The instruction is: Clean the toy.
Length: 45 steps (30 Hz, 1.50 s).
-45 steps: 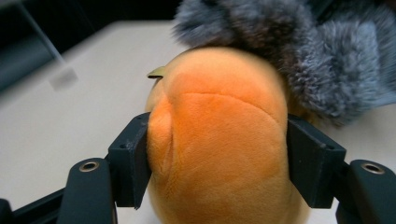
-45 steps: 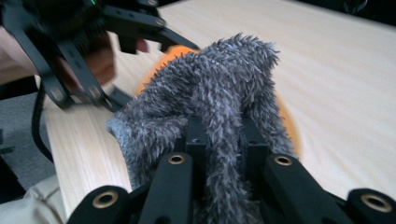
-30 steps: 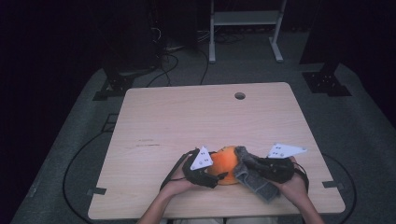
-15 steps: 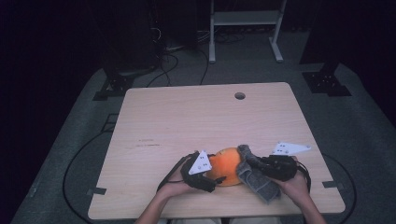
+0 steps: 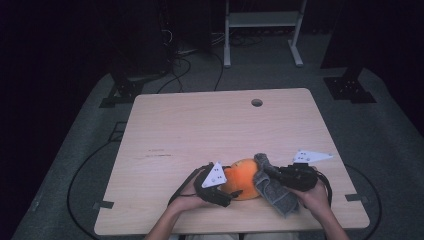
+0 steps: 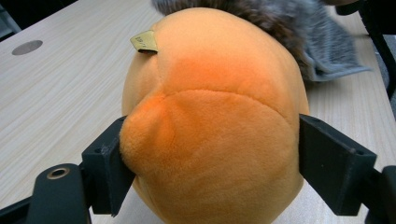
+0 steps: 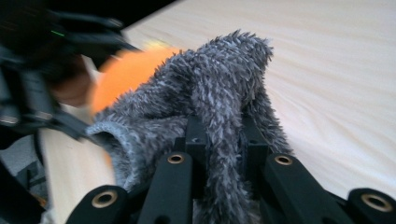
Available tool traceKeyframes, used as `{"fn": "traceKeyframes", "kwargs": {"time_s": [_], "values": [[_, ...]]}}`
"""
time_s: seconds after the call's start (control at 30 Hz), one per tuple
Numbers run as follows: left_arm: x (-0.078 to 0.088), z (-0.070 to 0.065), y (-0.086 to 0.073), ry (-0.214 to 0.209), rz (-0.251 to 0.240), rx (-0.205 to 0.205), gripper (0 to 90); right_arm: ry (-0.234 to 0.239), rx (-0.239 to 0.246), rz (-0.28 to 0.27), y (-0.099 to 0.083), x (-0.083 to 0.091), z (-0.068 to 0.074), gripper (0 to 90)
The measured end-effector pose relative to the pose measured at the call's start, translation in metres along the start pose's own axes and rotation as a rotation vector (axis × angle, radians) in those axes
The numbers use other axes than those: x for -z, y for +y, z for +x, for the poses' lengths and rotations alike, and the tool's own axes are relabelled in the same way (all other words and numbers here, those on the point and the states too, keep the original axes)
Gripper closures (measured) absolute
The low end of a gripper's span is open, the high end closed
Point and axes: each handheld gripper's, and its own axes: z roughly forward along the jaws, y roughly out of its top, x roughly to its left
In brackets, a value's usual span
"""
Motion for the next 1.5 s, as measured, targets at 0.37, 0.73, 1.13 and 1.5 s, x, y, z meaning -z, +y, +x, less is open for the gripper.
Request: {"fn": "traceKeyframes", "kwargs": {"time_s": [0.37,0.73,1.13,1.5], "values": [[0.001,-0.006,0.003,-0.016,0.008,-0.051,18.1,0.033,0.009,-0.007,0.009,0.009,-0.002,77.2],[-0.001,-0.017,0.016,0.083,-0.006,-0.134,30.2,0.026,0.044,0.01,0.012,0.021,0.009,77.6],[0.01,-0.029,0.024,0.187,-0.087,-0.276,33.1,0.043,0.074,-0.05,0.028,0.023,0.012,77.7],[0.008,-0.016,0.003,0.048,0.012,-0.225,30.9,-0.037,-0.018,0.117,-0.003,-0.002,-0.018,77.7]]}}
